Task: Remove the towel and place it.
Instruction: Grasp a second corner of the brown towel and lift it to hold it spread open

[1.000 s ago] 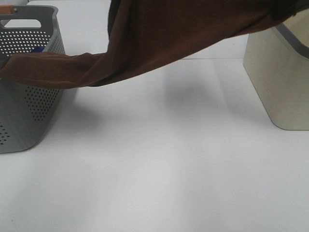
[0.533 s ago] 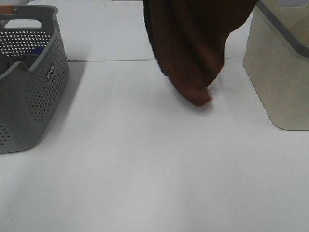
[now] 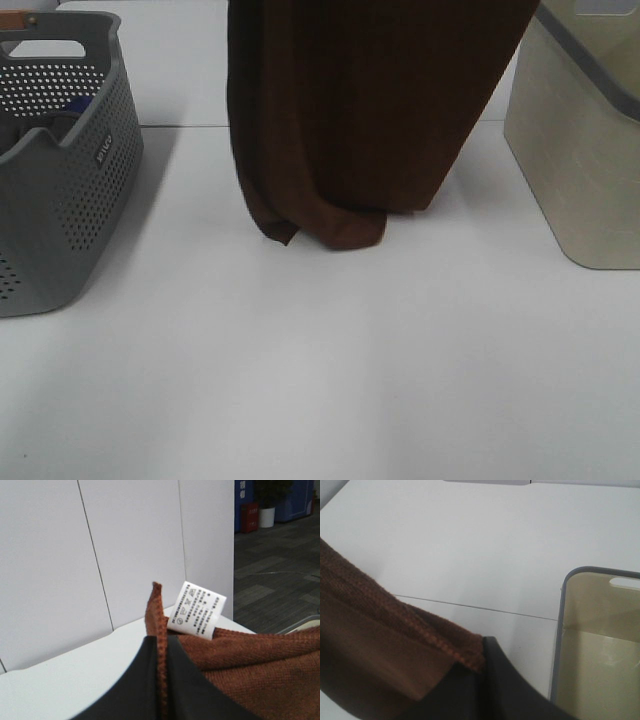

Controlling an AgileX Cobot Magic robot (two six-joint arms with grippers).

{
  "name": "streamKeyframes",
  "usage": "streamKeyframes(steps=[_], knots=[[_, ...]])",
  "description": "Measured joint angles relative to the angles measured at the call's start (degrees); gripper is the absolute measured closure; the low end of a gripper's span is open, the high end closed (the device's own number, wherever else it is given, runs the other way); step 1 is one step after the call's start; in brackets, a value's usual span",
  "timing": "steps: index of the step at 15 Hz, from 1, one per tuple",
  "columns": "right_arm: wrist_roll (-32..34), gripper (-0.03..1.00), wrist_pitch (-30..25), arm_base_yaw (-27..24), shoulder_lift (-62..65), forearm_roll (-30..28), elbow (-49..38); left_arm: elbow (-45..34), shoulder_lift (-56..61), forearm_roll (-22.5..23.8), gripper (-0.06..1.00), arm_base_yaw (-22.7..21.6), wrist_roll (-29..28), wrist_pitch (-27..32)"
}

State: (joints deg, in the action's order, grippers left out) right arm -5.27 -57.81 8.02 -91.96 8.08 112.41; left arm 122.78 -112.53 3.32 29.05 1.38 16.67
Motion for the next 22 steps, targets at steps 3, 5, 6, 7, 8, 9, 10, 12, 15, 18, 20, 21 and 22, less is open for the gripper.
streamKeyframes(steps=[3, 5, 6, 7, 8, 9, 10, 12, 15, 18, 20, 21, 22], knots=[[-1.8, 0.97, 9.2, 0.1, -6.9, 0.0, 0.0, -0.1, -6.3, 0.0, 0.93, -3.6, 0.0, -8.1], [-4.5, 0.97, 19.9, 0.2, -10.7, 0.2, 0.0, -0.1, -9.7, 0.2, 0.93, -5.7, -0.1, -19.9], [-5.4, 0.97, 26.1, 0.3, -11.8, 0.8, 0.0, -0.1, -10.8, 0.5, 0.93, -6.8, -0.1, -26.3], [-6.2, 0.97, 32.0, 0.4, -12.5, 1.7, 0.0, -0.1, -11.4, 1.0, 0.93, -7.6, -0.1, -33.3], [-7.0, 0.97, 37.2, 0.8, -12.5, 2.9, 0.0, -0.1, -11.6, 1.6, 0.93, -8.1, -0.1, -39.4], [-8.1, 0.97, 41.1, 1.1, -12.5, 4.5, 0.2, 0.1, -11.6, 2.2, 0.93, -8.7, -0.1, -43.5], [-9.4, 0.97, 43.2, 1.3, -12.5, 5.7, 1.2, 1.0, -11.6, 2.9, 0.93, -9.0, -0.1, -45.4], [-11.9, 0.97, 43.5, 1.4, -12.5, 6.5, 2.5, 3.5, -11.7, 3.8, 0.93, -9.2, -0.1, -46.5], [-13.1, 0.97, 34.1, 1.3, -12.5, 6.2, 2.8, 4.4, -11.8, 5.0, 0.93, -9.3, -0.1, -29.9], [-13.3, 0.97, 22.4, 1.0, -13.8, 5.2, 2.8, 4.4, -11.9, 3.3, 0.93, -7.7, -0.1, -3.8], [-13.1, 0.97, 11.6, 0.6, -15.0, 4.4, 2.8, 4.4, -11.9, 3.2, 0.93, -6.3, -0.1, 9.1], [-12.4, 0.97, 6.4, 0.6, -15.3, 4.4, 2.8, 4.4, -11.9, 3.0, 0.93, -5.3, -0.1, 16.4], [-11.1, 0.97, 0.9, 0.5, -15.8, 4.1, 2.8, 4.4, -11.9, 3.0, 0.93, -4.4, -0.1, 23.0]])
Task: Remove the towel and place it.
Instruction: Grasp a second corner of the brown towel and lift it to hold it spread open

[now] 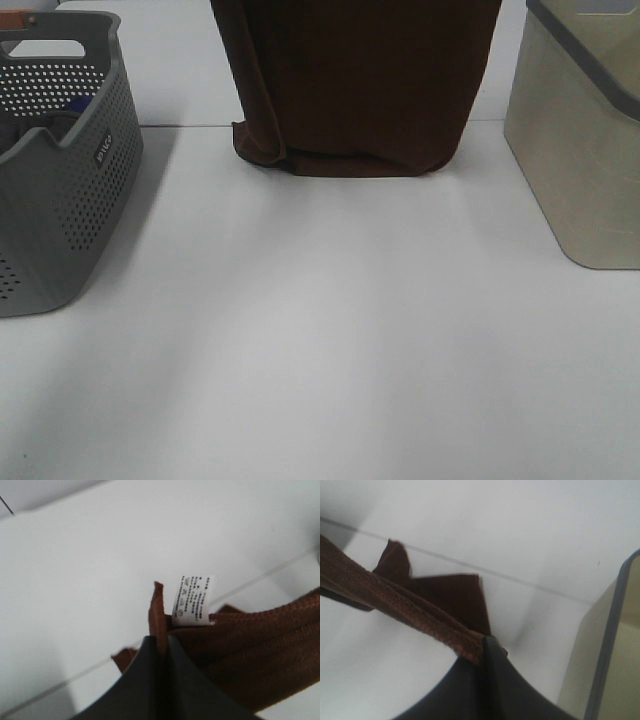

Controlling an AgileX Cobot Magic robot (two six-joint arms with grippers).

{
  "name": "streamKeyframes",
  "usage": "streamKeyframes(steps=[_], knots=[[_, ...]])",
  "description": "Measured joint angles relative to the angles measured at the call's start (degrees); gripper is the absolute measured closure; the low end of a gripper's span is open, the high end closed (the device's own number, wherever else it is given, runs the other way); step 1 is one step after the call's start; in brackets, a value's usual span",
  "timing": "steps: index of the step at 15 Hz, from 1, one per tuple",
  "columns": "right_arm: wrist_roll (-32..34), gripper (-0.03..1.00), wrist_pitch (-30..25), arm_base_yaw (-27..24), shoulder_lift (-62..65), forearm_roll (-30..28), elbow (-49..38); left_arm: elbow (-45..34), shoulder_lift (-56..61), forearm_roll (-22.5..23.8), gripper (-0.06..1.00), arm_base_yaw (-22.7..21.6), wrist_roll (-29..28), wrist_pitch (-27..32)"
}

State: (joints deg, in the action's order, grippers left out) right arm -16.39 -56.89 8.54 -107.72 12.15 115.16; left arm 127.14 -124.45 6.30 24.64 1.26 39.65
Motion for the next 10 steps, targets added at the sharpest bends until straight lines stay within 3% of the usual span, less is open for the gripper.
streamKeyframes(steps=[3, 6, 10], knots=[[4.2, 0.97, -11.9, -0.1, -1.5, 0.2, 0.0, 0.0, 0.0, -1.1, 0.93, 1.6, 0.0, 16.4], [6.6, 0.97, -12.9, -0.1, -2.2, 1.9, -2.6, 0.1, 0.0, -2.5, 0.93, 1.7, -0.7, 26.4], [6.6, 0.97, -12.9, -0.1, -0.1, 2.7, -12.8, 0.1, 0.8, -3.4, 0.93, 1.7, -3.6, 29.2]])
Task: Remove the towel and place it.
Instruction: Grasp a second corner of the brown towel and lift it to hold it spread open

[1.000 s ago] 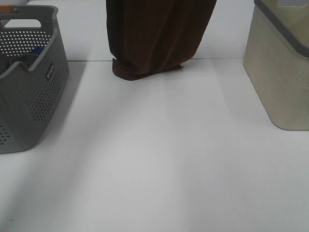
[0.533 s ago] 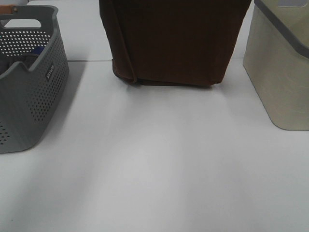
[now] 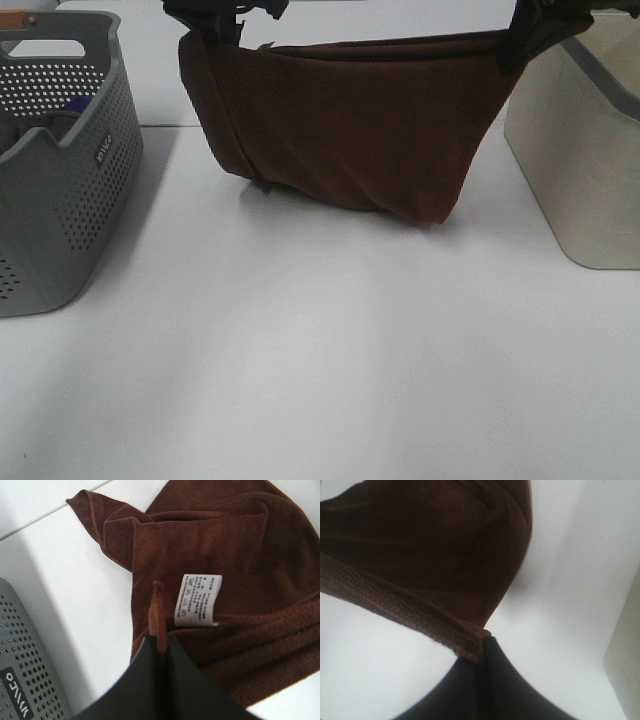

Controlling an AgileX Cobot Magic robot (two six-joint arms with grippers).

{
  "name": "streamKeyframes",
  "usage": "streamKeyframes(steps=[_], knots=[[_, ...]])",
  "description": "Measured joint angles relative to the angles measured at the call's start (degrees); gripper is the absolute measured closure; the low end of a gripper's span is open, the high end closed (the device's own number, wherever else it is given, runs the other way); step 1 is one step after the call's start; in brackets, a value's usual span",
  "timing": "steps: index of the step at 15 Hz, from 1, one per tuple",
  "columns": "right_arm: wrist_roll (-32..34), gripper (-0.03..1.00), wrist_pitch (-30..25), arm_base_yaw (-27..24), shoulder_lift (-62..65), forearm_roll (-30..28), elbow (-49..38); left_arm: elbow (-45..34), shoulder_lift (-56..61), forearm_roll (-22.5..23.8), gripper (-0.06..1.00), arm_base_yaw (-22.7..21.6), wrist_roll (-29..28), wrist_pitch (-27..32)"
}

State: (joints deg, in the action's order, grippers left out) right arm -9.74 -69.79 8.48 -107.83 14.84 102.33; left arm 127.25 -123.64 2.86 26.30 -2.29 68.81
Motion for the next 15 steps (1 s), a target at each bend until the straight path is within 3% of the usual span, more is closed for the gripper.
streamKeyframes(steps=[2, 4, 8, 15], knots=[[0.0, 0.97, 0.0, 0.0, 3.4, 0.3, -5.7, -2.5, 3.4, -1.2, 0.93, 0.1, -1.3, 0.1], [0.0, 0.97, 0.1, 0.0, 7.4, 1.0, -12.2, -10.6, 8.6, -1.9, 0.93, 1.4, -2.5, 0.0], [0.0, 0.97, 0.1, 0.0, 15.8, 1.9, -26.2, -29.1, 17.8, -1.9, 0.93, 7.3, -6.0, -0.1], [0.0, 0.97, 0.0, 0.0, 26.2, 7.3, -47.5, -50.4, 27.9, -2.9, 0.93, 15.4, -14.0, -1.0]])
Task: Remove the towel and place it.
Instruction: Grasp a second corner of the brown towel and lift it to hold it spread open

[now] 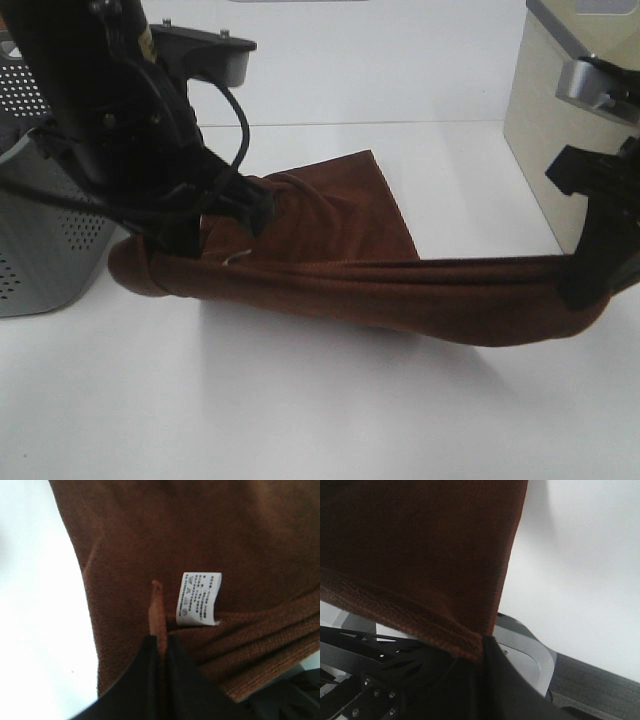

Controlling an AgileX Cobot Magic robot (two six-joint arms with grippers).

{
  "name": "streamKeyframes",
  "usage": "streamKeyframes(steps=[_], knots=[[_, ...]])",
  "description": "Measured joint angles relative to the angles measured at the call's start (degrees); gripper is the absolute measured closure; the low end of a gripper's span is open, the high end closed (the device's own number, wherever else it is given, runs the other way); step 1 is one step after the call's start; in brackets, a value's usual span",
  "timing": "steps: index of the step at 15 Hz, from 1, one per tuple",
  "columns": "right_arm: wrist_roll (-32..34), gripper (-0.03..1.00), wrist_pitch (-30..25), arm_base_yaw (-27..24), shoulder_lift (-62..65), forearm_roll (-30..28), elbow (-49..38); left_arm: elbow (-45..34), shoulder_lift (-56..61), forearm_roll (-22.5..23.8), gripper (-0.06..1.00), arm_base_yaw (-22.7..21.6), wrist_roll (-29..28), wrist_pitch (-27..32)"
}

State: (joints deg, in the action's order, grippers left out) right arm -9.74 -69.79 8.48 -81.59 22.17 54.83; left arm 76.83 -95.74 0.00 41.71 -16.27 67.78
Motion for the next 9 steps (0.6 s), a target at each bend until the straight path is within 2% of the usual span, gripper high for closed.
streamKeyframes(steps=[2, 5, 7, 9], knots=[[0.0, 0.97, 0.2, 0.0, 1.6, 0.0, -2.8, -2.3, 0.2, 0.0, 0.93, 2.2, -0.3, -0.2], [0.0, 0.97, 2.1, 0.0, 2.2, 0.0, -2.8, -2.5, 0.2, 1.4, 0.93, 2.3, -0.5, -1.7], [0.0, 0.97, 5.0, 0.0, 2.2, 0.0, -2.8, -2.5, 0.2, 6.4, 0.93, 2.3, -0.8, -6.0], [0.0, 0.97, 9.3, 0.0, 2.0, -0.4, -0.7, -1.3, 0.2, 13.8, 0.93, 1.3, -3.8, -12.9]])
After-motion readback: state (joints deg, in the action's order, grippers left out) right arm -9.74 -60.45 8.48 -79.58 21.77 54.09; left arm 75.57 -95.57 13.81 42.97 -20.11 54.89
